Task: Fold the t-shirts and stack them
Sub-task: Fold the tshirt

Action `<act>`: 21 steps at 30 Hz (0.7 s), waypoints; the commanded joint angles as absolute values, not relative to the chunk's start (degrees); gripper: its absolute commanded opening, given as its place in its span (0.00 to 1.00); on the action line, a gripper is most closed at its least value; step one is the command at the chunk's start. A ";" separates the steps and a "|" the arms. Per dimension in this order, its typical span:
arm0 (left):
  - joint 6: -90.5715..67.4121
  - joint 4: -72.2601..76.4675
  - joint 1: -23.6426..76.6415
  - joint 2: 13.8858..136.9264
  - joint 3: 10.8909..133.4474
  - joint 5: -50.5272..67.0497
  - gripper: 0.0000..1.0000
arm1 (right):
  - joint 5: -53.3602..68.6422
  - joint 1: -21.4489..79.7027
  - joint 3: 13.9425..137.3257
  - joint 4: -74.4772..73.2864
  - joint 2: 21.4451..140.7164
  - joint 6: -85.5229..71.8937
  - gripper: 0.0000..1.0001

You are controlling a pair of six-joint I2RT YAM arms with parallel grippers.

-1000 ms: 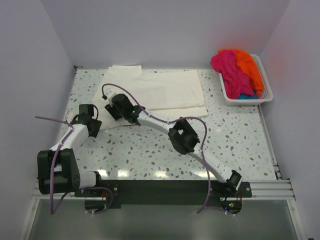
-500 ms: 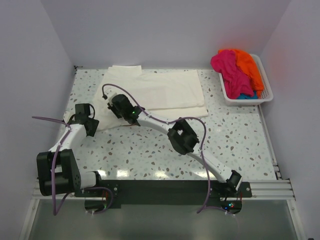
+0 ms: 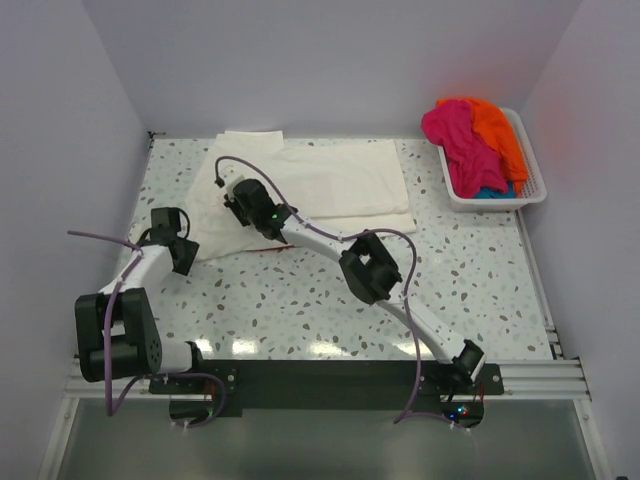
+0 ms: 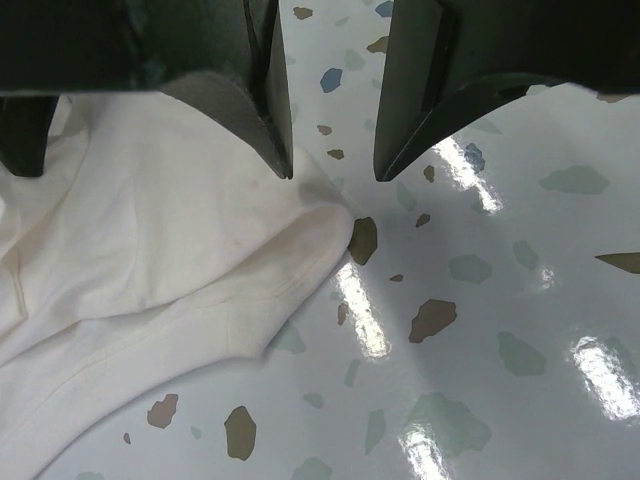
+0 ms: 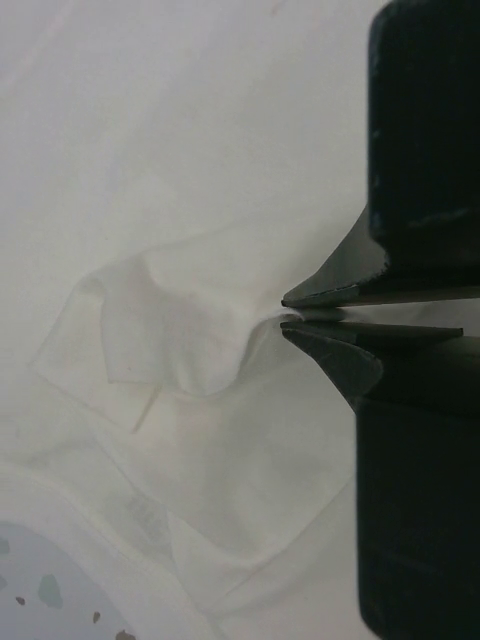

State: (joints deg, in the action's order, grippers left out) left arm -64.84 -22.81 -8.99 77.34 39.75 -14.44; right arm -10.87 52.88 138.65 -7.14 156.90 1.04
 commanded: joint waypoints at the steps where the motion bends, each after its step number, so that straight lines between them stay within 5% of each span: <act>1: -63.37 -19.69 -9.49 77.87 40.87 -13.89 0.43 | -10.81 50.01 141.94 -2.29 151.88 0.44 0.13; 21: -62.14 -18.46 -9.49 79.28 41.22 -12.48 0.45 | -10.28 44.12 144.75 1.84 153.72 -1.14 0.25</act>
State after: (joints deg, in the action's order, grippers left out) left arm -63.61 -20.86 -8.99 79.02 39.75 -13.06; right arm -10.52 44.82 141.86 -2.68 156.79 -0.93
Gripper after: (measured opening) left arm 0.446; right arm 0.252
